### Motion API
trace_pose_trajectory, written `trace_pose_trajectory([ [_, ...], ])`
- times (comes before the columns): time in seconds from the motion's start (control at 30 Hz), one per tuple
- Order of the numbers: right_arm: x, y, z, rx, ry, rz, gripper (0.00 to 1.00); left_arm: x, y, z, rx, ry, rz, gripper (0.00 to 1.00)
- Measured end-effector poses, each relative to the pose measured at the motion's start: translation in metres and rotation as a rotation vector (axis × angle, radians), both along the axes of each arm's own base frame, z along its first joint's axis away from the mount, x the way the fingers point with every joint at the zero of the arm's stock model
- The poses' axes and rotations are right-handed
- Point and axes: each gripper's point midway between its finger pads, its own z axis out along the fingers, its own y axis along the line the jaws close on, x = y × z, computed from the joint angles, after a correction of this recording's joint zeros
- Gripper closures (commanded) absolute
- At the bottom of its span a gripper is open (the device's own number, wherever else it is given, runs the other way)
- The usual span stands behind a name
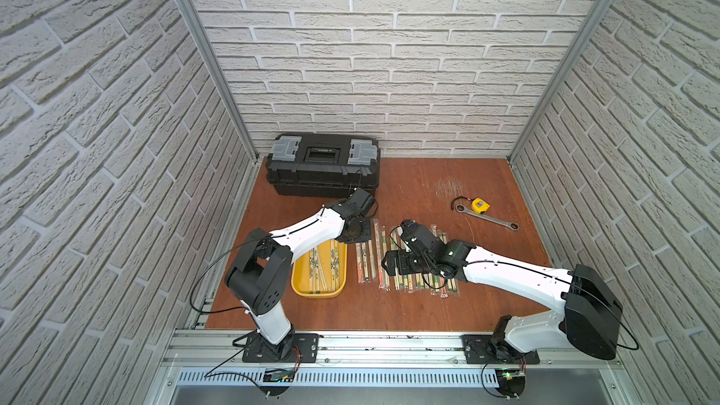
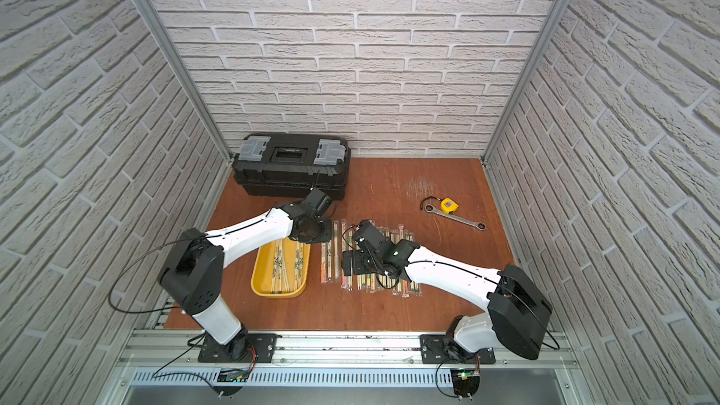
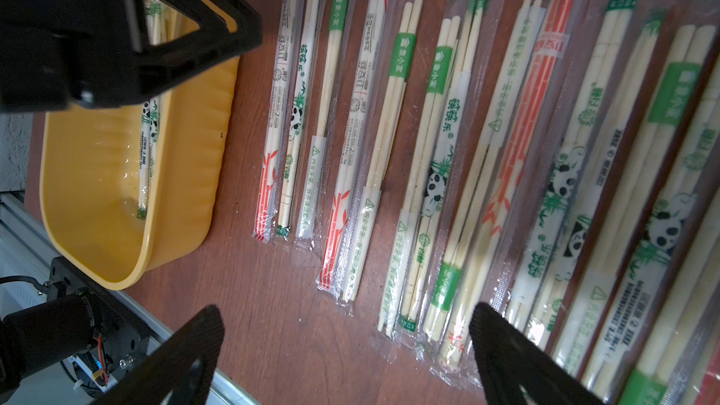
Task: Take the paired disposable chopsticks out of the storage box
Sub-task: Place the paired disposable chopsticks at the center of the board.
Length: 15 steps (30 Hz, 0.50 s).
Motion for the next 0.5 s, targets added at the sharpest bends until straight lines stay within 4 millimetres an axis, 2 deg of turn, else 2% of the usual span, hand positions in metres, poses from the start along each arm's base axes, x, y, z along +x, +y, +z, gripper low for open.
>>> trace_pose_trajectory([
  [0.1, 0.000, 0.001, -0.002, -0.003, 0.005, 0.001, 0.00, 0.000, 0.017, 0.015, -0.016, -0.033, 0.027, 0.62],
  [0.17, 0.000, 0.001, -0.002, -0.005, 0.009, 0.002, 0.00, -0.002, 0.034, 0.016, -0.009, -0.034, 0.060, 0.63],
  [0.33, 0.002, 0.004, -0.004, -0.008, 0.016, 0.004, 0.00, -0.018, 0.082, 0.002, 0.047, 0.018, 0.141, 0.63],
  [0.5, 0.003, 0.008, -0.006, -0.007, 0.026, 0.010, 0.00, -0.038, 0.109, -0.016, 0.092, 0.077, 0.178, 0.64],
])
